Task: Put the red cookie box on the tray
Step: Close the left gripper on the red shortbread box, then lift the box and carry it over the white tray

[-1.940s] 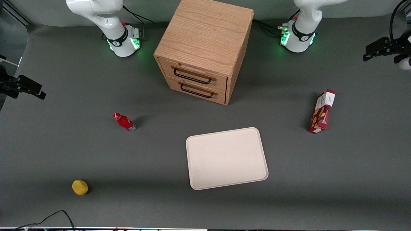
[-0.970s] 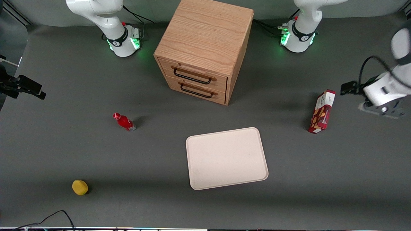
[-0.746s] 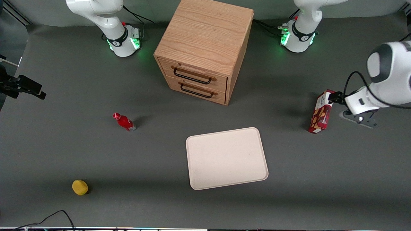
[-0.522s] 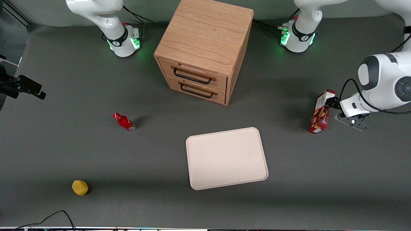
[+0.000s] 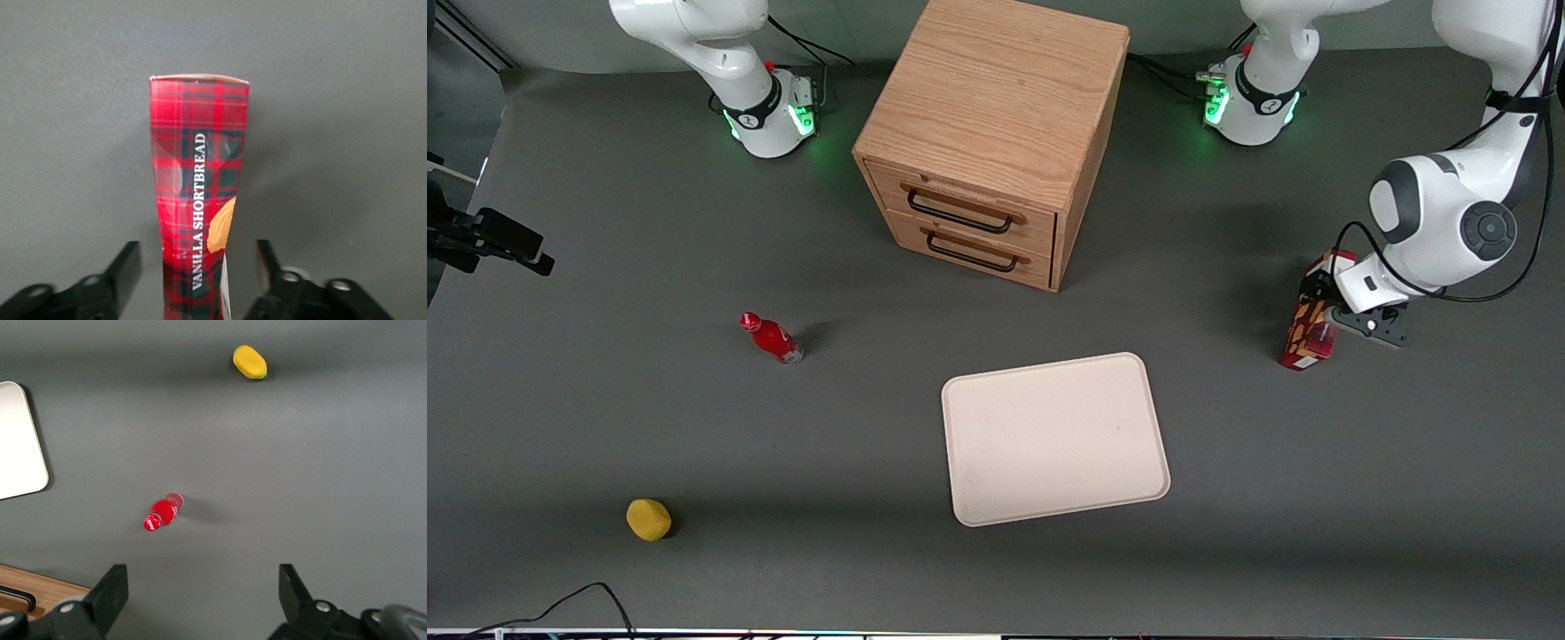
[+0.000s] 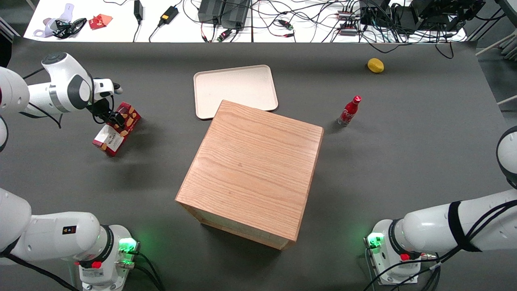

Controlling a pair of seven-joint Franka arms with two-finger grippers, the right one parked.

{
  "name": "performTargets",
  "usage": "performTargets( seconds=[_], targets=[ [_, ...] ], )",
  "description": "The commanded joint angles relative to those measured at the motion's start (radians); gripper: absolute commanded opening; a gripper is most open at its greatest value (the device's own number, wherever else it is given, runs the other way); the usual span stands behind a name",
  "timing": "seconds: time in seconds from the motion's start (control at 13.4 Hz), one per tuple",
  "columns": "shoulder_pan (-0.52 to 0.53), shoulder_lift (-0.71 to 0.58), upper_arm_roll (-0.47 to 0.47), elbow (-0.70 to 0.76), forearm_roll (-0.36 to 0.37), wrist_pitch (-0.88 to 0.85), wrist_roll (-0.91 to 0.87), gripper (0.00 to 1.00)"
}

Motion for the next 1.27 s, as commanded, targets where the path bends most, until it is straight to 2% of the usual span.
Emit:
performTargets(
  seconds=[0.0,0.22,0.37,0.52,0.75,0.9,1.04,1.19],
  targets=[
    [-0.004,0.007,0.002,-0.005,-0.027,0.029,0.011,0.0],
    [-0.004,-0.005,0.007,0.007,-0.032,0.006,0.016,0.0],
    [-0.004,-0.047,0.013,0.054,-0.038,-0.092,0.007,0.0],
    [-0.006,-0.08,0.01,0.193,-0.04,-0.309,-0.083,0.0],
    [-0.012,-0.079,-0.013,0.504,-0.03,-0.693,-0.258,0.0],
    [-0.013,-0.065,-0.083,0.672,-0.026,-0.836,-0.451,0.0],
    [-0.015,-0.044,-0.226,0.735,-0.017,-0.843,-0.74,0.0],
    [-0.018,0.038,-0.396,0.777,0.069,-0.785,-1.049,0.0]
  ],
)
